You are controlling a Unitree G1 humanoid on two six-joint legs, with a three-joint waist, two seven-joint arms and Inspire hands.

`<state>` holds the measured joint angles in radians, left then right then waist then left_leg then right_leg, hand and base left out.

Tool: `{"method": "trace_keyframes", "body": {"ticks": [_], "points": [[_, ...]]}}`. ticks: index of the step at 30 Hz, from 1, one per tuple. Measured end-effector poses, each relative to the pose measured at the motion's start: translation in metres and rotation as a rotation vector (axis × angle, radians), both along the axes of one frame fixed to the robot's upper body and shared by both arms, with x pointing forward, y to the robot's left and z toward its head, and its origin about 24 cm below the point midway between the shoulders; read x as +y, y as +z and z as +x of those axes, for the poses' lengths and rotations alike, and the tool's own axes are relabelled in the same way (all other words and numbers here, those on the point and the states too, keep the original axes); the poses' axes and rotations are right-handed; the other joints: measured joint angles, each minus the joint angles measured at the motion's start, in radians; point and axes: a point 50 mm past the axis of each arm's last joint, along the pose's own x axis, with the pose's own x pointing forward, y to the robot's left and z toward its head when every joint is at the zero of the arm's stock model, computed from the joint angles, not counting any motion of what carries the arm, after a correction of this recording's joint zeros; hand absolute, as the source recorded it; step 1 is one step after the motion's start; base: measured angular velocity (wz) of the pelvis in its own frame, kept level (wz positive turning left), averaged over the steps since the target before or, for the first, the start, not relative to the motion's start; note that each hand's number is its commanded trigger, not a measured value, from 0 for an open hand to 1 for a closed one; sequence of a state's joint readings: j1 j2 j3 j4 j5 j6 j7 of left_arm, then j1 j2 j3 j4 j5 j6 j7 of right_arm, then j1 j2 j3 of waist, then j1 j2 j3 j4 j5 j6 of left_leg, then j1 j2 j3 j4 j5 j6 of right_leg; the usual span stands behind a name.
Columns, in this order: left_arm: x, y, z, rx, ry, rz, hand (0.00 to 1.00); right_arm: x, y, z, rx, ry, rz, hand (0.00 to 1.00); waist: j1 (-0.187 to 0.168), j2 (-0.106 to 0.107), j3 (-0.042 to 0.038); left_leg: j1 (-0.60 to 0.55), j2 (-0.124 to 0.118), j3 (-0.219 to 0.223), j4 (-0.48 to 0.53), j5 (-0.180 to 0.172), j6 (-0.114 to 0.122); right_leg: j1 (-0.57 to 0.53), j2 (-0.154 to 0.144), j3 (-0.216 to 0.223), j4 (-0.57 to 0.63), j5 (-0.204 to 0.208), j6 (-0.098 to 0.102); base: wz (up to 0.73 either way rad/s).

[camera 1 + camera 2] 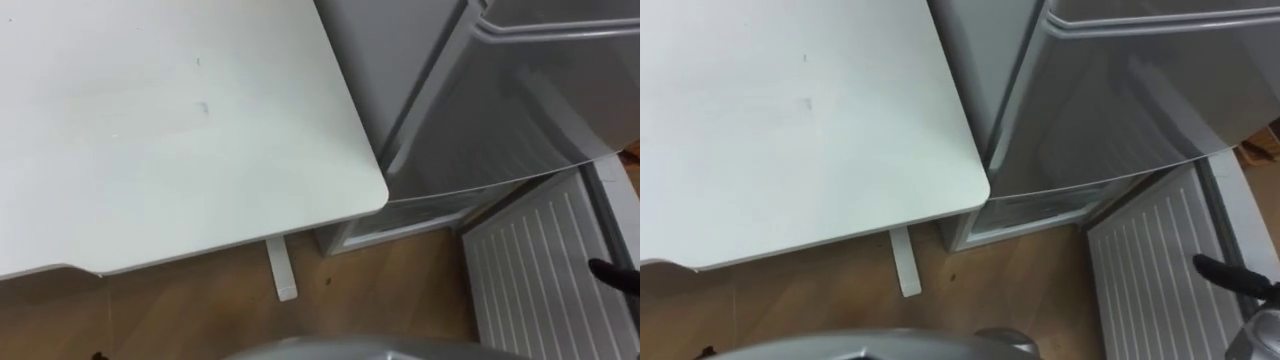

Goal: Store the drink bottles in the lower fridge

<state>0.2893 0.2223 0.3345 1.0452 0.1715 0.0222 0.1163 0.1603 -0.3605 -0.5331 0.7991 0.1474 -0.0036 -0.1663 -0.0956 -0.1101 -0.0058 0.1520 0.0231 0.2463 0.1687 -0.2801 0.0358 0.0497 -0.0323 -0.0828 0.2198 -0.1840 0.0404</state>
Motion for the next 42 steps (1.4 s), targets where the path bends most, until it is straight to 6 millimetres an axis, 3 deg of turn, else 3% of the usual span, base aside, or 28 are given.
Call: {"method": "trace_keyframes", "body": {"ticks": [9, 16, 23, 29, 37, 38, 40, 41, 42], "points": [[0.010, 0.005, 0.000, -0.038, 0.061, 0.029, 0.00, -0.028, 0.020, -0.006, -0.048, -0.087, -0.042, 0.00, -0.008, 0.006, 0.0043, 0.000, 0.003, 0.003, -0.001, 0.000, 0.000, -0.001, 0.004, 0.003, 0.000, 0.000, 0.000, -0.01], [0.013, 0.008, 0.001, -0.054, 0.062, 0.046, 0.00, -0.039, 0.018, -0.015, -0.065, -0.213, 0.006, 0.00, -0.015, 0.003, -0.0001, -0.002, 0.003, -0.001, -0.001, 0.001, -0.001, 0.002, 0.004, 0.000, -0.006, 0.000, 0.000, 0.00], [0.017, 0.012, 0.003, -0.044, 0.007, 0.079, 0.00, -0.067, 0.039, -0.028, -0.080, -0.318, -0.037, 0.00, -0.019, -0.003, -0.0019, -0.009, 0.004, -0.004, 0.001, 0.002, -0.002, 0.005, 0.004, -0.006, -0.015, 0.001, -0.001, 0.01], [0.022, 0.014, -0.004, -0.013, 0.000, 0.094, 0.00, -0.068, 0.034, -0.044, -0.072, -0.426, 0.004, 0.00, -0.027, -0.003, -0.0015, -0.009, 0.008, -0.006, 0.000, 0.002, -0.004, 0.004, 0.009, -0.003, -0.016, 0.002, -0.004, 0.00], [0.028, 0.017, -0.003, -0.009, -0.003, 0.108, 0.00, -0.063, 0.024, -0.051, -0.060, -0.489, 0.069, 0.00, -0.036, 0.002, -0.0002, -0.009, 0.011, -0.006, -0.002, 0.003, -0.007, 0.004, 0.014, -0.001, -0.017, 0.005, -0.008, 0.00], [0.028, 0.017, -0.004, -0.008, -0.004, 0.108, 0.00, -0.063, 0.024, -0.051, -0.057, -0.490, 0.072, 0.00, -0.037, 0.009, 0.0036, -0.009, 0.012, -0.006, -0.002, 0.004, -0.008, 0.004, 0.015, -0.001, -0.018, 0.006, -0.010, 0.00], [0.028, 0.017, -0.004, -0.005, -0.003, 0.106, 0.00, -0.062, 0.023, -0.052, -0.048, -0.486, 0.076, 0.00, -0.037, 0.008, 0.0031, -0.010, 0.015, -0.006, -0.002, 0.005, -0.009, 0.003, 0.017, -0.003, -0.019, 0.007, -0.012, 0.00], [0.029, 0.017, -0.004, 0.000, -0.005, 0.102, 0.00, -0.062, 0.023, -0.052, -0.043, -0.480, 0.080, 0.00, -0.035, 0.022, -0.0029, -0.013, 0.018, -0.006, 0.001, 0.004, -0.011, 0.001, 0.019, -0.003, -0.019, 0.008, -0.014, 0.00], [0.029, 0.017, -0.005, 0.003, -0.006, 0.099, 0.00, -0.062, 0.022, -0.052, -0.042, -0.476, 0.081, 0.00, -0.035, 0.021, -0.0028, -0.015, 0.018, -0.006, 0.001, 0.004, -0.012, 0.001, 0.019, -0.004, -0.021, 0.009, -0.014, 0.00]]}}
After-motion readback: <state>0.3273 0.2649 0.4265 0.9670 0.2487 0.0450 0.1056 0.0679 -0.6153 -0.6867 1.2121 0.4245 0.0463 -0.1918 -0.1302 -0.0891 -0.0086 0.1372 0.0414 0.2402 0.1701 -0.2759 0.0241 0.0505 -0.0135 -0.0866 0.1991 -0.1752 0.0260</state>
